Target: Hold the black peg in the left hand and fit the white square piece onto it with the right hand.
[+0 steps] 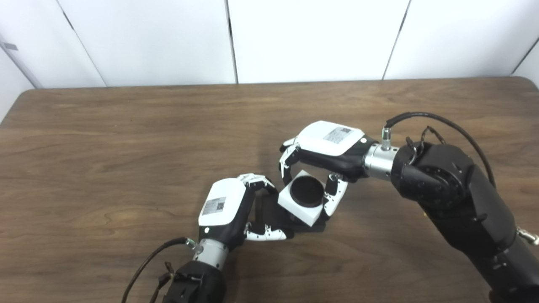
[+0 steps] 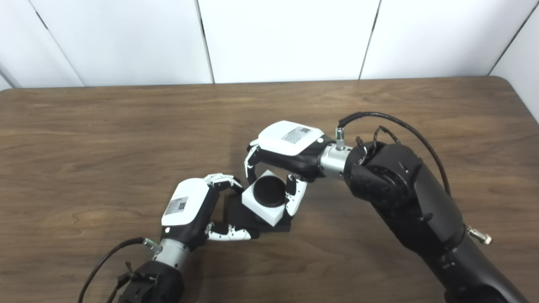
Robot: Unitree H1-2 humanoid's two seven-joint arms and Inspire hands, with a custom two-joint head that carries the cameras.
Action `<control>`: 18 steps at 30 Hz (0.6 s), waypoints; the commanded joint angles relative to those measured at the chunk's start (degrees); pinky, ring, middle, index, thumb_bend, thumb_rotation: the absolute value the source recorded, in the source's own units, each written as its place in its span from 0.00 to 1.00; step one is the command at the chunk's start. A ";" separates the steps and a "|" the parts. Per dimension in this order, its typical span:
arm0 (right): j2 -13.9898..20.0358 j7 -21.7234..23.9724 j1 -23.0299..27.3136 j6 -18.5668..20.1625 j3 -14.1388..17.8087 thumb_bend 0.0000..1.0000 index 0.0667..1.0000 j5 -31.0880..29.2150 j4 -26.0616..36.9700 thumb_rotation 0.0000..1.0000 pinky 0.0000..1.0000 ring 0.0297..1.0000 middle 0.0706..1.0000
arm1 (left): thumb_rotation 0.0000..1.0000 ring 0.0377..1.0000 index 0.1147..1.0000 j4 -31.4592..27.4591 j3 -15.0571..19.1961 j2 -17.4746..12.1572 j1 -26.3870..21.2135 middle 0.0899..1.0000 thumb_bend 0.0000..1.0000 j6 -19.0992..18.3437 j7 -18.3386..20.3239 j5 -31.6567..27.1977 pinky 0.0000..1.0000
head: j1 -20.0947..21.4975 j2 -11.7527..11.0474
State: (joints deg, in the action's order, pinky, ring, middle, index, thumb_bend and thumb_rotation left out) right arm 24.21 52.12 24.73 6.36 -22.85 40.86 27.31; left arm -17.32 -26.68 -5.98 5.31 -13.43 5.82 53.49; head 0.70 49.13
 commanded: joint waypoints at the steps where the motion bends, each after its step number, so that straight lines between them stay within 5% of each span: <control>1: 1.21 -0.86 1.77 0.37 1.17 0.80 0.57 0.92 -0.05 0.20 0.90 0.89 0.76 | 0.05 0.81 0.42 0.95 -1.23 0.15 1.60 0.73 0.52 -1.49 4.29 -0.80 0.75 | 0.01 0.03; 7: 1.51 1.38 2.23 1.87 0.68 0.94 0.68 2.19 0.45 0.36 0.94 0.93 0.82 | 0.05 0.81 0.42 1.00 -1.20 0.10 1.53 0.73 0.52 -1.42 4.31 -0.91 0.76 | 0.01 0.03; 12: 1.36 3.55 2.45 4.19 0.90 1.00 0.96 2.22 1.38 0.48 1.00 0.99 0.94 | 0.05 0.81 0.42 0.87 -1.19 0.04 1.50 0.73 0.52 -1.53 4.51 -0.77 0.75 | -0.10 0.11; 18: 1.19 3.65 2.43 4.72 0.98 1.00 1.00 2.24 1.98 0.53 1.00 1.00 1.00 | 0.05 0.81 0.42 0.92 -1.18 -0.03 1.51 0.73 0.52 -1.45 4.50 -0.69 0.75 | -0.08 0.20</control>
State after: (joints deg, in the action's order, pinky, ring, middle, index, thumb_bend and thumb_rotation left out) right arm 25.01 56.42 24.92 10.78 -22.79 43.09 27.41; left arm -17.64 -26.67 -6.00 5.27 -13.71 6.44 53.51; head 0.62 49.31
